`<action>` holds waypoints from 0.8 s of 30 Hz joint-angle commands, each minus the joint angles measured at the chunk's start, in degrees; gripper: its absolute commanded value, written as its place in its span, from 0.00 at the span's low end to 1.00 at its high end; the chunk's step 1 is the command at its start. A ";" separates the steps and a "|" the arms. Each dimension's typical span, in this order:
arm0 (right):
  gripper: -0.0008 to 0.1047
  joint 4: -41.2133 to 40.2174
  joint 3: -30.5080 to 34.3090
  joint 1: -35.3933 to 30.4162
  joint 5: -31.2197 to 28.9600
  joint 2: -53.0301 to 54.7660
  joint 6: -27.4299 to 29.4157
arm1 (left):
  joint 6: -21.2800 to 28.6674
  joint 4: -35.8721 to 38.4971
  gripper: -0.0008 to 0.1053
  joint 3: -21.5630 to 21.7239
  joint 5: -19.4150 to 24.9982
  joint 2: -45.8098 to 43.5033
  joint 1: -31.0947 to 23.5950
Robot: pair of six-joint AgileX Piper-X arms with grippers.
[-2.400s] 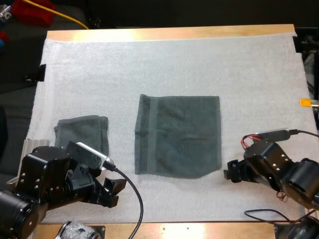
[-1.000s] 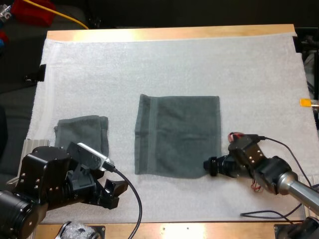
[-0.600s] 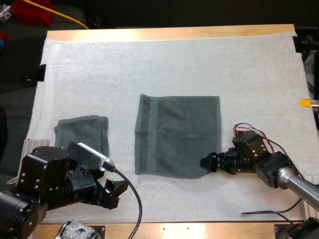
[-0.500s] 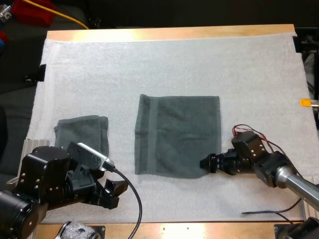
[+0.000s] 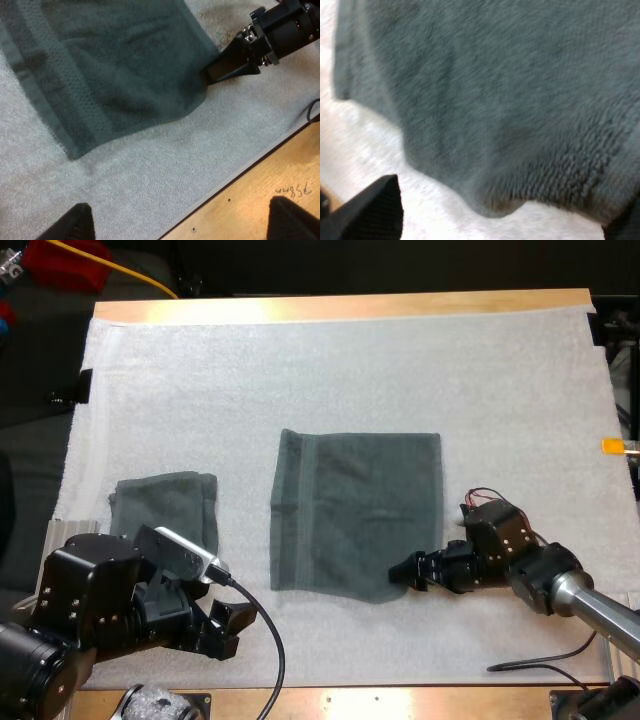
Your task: Pick towel from pile, fold and stack
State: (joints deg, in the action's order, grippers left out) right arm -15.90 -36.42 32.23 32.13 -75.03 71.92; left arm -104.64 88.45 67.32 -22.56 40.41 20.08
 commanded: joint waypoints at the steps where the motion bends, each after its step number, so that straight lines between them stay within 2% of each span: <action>1: 0.73 0.80 0.01 -0.12 2.30 0.03 -0.24 | -0.52 0.34 0.66 -0.09 -0.34 -0.17 0.23; 5: 0.73 2.50 -0.10 -0.12 5.00 0.64 -1.08 | -0.52 0.24 0.66 -0.09 -0.34 -0.17 0.23; 15: 0.73 0.18 -0.10 -0.12 4.78 6.40 -1.32 | -0.52 0.04 0.66 -0.09 -0.34 -0.17 0.23; 24: 0.73 -10.13 -0.10 -0.12 -2.75 13.63 0.35 | -0.52 0.04 0.66 -0.09 -0.34 -0.17 0.23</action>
State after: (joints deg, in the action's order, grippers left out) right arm -24.66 -36.42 32.23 29.91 -61.90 71.46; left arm -104.64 88.45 67.32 -22.56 40.41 20.08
